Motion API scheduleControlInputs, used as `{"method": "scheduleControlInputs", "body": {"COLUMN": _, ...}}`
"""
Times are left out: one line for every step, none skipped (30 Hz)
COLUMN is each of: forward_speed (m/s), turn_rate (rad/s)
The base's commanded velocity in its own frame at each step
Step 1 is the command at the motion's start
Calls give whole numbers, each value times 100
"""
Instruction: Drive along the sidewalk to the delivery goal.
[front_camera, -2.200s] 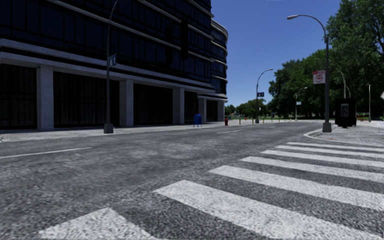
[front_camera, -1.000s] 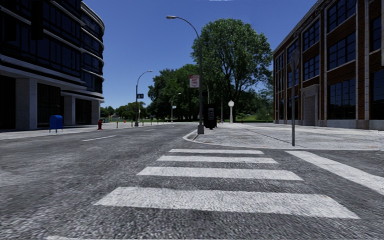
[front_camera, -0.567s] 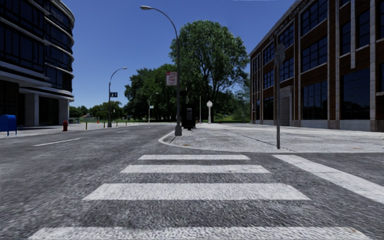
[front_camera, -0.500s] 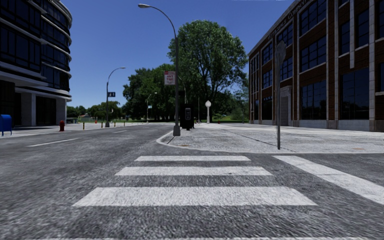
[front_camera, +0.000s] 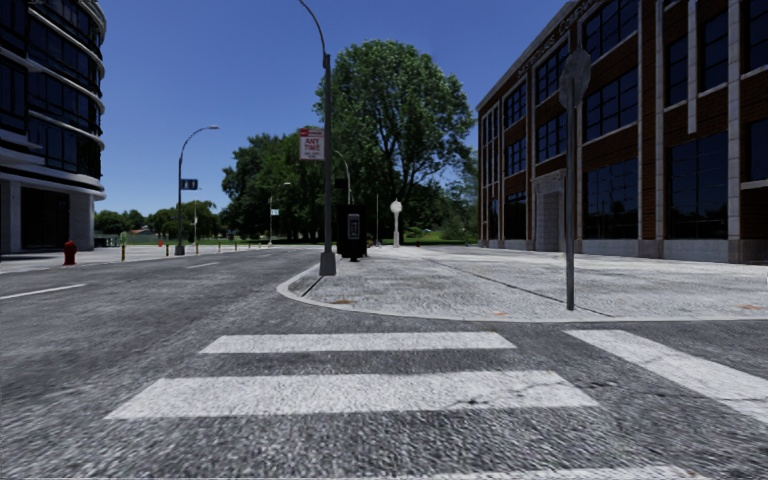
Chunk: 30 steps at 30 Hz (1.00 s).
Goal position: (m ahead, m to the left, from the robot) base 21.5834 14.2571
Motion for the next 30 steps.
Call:
{"method": "scheduleControlInputs", "body": {"forward_speed": 200, "turn_rate": -27}}
{"method": "scheduleControlInputs", "body": {"forward_speed": 200, "turn_rate": -27}}
{"method": "scheduleControlInputs", "body": {"forward_speed": 200, "turn_rate": -27}}
{"method": "scheduleControlInputs", "body": {"forward_speed": 200, "turn_rate": -27}}
{"method": "scheduleControlInputs", "body": {"forward_speed": 200, "turn_rate": -27}}
{"method": "scheduleControlInputs", "body": {"forward_speed": 200, "turn_rate": -27}}
{"method": "scheduleControlInputs", "body": {"forward_speed": 200, "turn_rate": -27}}
{"method": "scheduleControlInputs", "body": {"forward_speed": 200, "turn_rate": -27}}
{"method": "scheduleControlInputs", "body": {"forward_speed": 200, "turn_rate": -27}}
{"method": "scheduleControlInputs", "body": {"forward_speed": 200, "turn_rate": -27}}
{"method": "scheduleControlInputs", "body": {"forward_speed": 200, "turn_rate": -27}}
{"method": "scheduleControlInputs", "body": {"forward_speed": 200, "turn_rate": -27}}
{"method": "scheduleControlInputs", "body": {"forward_speed": 200, "turn_rate": -27}}
{"method": "scheduleControlInputs", "body": {"forward_speed": 200, "turn_rate": -27}}
{"method": "scheduleControlInputs", "body": {"forward_speed": 200, "turn_rate": -27}}
{"method": "scheduleControlInputs", "body": {"forward_speed": 200, "turn_rate": -27}}
{"method": "scheduleControlInputs", "body": {"forward_speed": 200, "turn_rate": -27}}
{"method": "scheduleControlInputs", "body": {"forward_speed": 200, "turn_rate": -27}}
{"method": "scheduleControlInputs", "body": {"forward_speed": 200, "turn_rate": -27}}
{"method": "scheduleControlInputs", "body": {"forward_speed": 200, "turn_rate": -27}}
{"method": "scheduleControlInputs", "body": {"forward_speed": 200, "turn_rate": -27}}
{"method": "scheduleControlInputs", "body": {"forward_speed": 200, "turn_rate": -27}}
{"method": "scheduleControlInputs", "body": {"forward_speed": 200, "turn_rate": -27}}
{"method": "scheduleControlInputs", "body": {"forward_speed": 200, "turn_rate": -27}}
{"method": "scheduleControlInputs", "body": {"forward_speed": 200, "turn_rate": -27}}
{"method": "scheduleControlInputs", "body": {"forward_speed": 200, "turn_rate": -27}}
{"method": "scheduleControlInputs", "body": {"forward_speed": 200, "turn_rate": -27}}
{"method": "scheduleControlInputs", "body": {"forward_speed": 200, "turn_rate": -27}}
{"method": "scheduleControlInputs", "body": {"forward_speed": 200, "turn_rate": -27}}
{"method": "scheduleControlInputs", "body": {"forward_speed": 200, "turn_rate": -27}}
